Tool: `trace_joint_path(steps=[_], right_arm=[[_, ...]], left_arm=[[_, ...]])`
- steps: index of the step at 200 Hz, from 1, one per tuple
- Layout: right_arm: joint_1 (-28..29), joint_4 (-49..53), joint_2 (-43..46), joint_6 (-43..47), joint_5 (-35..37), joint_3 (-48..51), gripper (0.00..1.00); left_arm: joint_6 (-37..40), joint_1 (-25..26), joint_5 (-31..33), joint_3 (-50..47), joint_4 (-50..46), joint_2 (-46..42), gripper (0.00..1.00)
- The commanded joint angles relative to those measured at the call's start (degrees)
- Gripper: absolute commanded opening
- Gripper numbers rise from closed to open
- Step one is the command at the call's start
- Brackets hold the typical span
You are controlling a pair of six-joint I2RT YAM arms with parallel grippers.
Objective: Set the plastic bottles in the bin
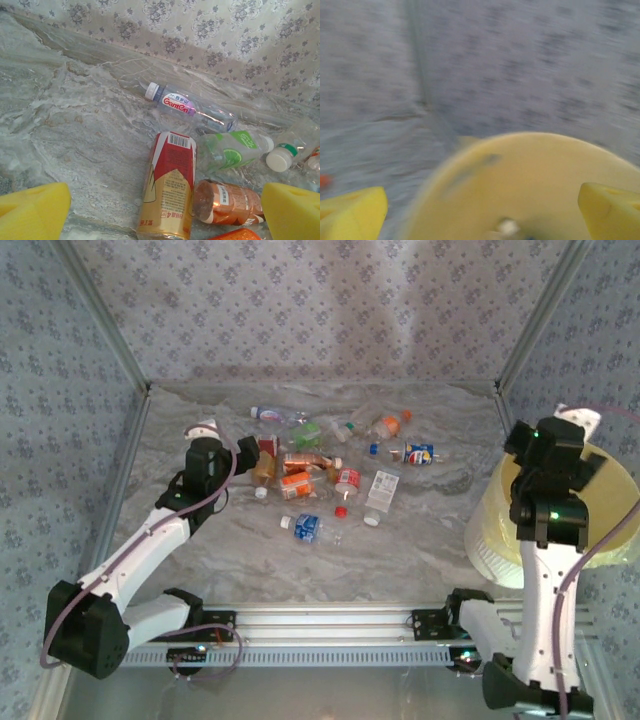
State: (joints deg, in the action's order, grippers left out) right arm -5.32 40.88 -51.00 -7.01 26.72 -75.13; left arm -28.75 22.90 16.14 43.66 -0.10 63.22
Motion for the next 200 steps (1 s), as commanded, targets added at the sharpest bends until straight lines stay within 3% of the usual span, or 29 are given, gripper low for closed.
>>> trace_joint_path(steps=[1,16,37,78,103,134,200], right_arm=[[6.60,0.09,-3.97,-3.07,-18.88,-2.85,1.00],[12.39,-0.46,-8.11,-3.22,-20.67,-3.52,1.00],[20.73,-2.08,-13.86,-5.39,-14.73,-2.37,1.00],[28.12,-6.17,-24.01,-20.31,-6.88,3.48,1.00],[30.24,-8.59,-30.24,-31.62,-4.68,6.31,1.00],[30.55,-7.95,-38.29,-42.31,-7.13,6.31,1.00],[30.69,-9.05,-49.50,-43.52,-12.04,5.26,1.00]], left_arm=[[-1.92,-0.22,1.11,-0.09,-0.58,0.37,0.98],[-1.98,-0.24,1.58,-0.01,-1.19,0.13,0.98],[-1.93,-0.35,2.22,-0.13,-2.26,-0.57,0.98],[-2.36,-0.65,3.04,-1.29,-2.79,-1.52,0.98],[-1.68,-0.86,1.99,-1.45,-3.66,-1.70,0.98],[0.08,-0.93,0.11,-1.29,-4.55,-2.02,0.98],[0.06,-1.95,0.59,-2.92,-5.77,-3.45,0.98]])
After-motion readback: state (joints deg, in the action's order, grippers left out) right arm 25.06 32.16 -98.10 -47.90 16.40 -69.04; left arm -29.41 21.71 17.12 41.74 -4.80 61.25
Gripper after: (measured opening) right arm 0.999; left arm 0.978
